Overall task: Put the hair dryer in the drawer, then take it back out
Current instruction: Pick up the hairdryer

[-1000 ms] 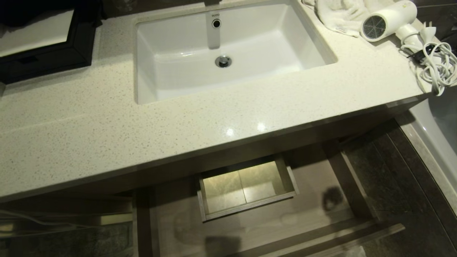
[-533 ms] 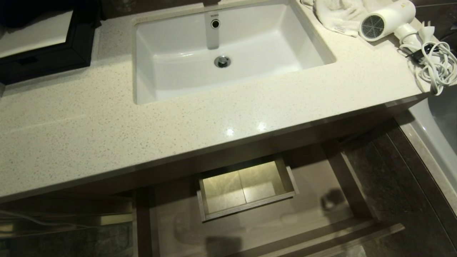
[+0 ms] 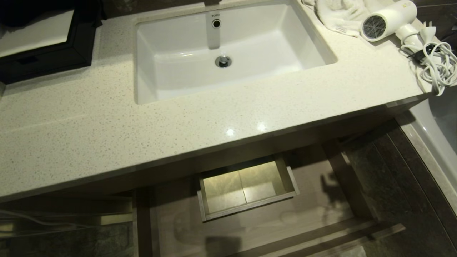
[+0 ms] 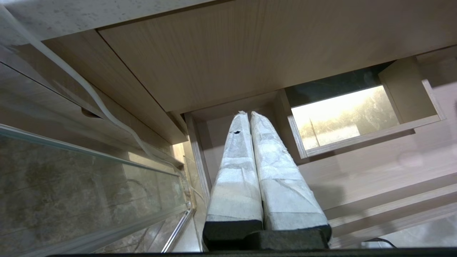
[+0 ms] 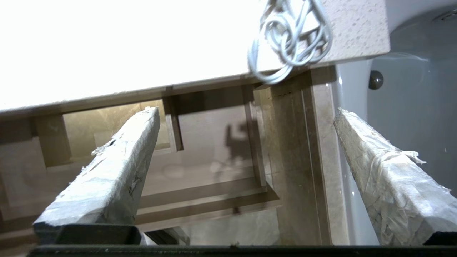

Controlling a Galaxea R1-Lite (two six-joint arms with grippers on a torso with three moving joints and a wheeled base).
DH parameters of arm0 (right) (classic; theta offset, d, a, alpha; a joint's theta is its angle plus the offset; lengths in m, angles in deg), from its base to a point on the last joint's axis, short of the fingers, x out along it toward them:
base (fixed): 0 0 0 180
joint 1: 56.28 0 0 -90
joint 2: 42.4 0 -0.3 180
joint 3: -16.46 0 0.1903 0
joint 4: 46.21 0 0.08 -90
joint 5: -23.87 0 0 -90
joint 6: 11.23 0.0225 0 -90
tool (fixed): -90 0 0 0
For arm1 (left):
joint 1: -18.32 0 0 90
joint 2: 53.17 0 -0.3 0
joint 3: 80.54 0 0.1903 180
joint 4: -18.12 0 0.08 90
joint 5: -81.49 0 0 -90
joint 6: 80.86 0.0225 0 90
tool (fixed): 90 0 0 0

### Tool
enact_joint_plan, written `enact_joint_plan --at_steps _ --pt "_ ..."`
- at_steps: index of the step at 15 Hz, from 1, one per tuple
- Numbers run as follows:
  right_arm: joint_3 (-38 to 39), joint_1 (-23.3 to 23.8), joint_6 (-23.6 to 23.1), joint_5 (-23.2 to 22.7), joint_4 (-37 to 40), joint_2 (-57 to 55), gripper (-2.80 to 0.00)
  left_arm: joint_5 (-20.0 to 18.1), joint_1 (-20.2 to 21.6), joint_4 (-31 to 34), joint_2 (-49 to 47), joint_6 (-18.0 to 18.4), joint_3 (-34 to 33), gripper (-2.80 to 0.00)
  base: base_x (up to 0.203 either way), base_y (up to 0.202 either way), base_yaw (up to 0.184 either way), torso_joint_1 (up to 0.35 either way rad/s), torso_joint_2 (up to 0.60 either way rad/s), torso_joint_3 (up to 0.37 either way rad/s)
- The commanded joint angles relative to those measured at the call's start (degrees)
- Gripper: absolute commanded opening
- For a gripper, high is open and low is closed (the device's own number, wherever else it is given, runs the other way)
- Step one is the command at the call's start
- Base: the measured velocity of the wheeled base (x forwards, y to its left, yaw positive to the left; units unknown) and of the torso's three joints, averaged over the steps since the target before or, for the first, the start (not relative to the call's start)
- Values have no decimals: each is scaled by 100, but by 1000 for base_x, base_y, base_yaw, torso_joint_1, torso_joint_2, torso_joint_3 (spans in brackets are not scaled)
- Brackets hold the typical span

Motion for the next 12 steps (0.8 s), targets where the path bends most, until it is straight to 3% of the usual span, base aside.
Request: enact_joint_plan --at_steps 1,7,12 --pt "-533 168 21 5 28 -847 0 0 1 4 0 -1 0 -280 0 0 0 0 0 0" --pt "-1048 646 -365 -139 64 -1776 0 0 1 4 0 -1 0 -280 0 0 0 0 0 0" --pt "-1725 699 -375 -1003 87 -2425 0 0 1 4 0 4 0 -280 0 0 0 0 0 0"
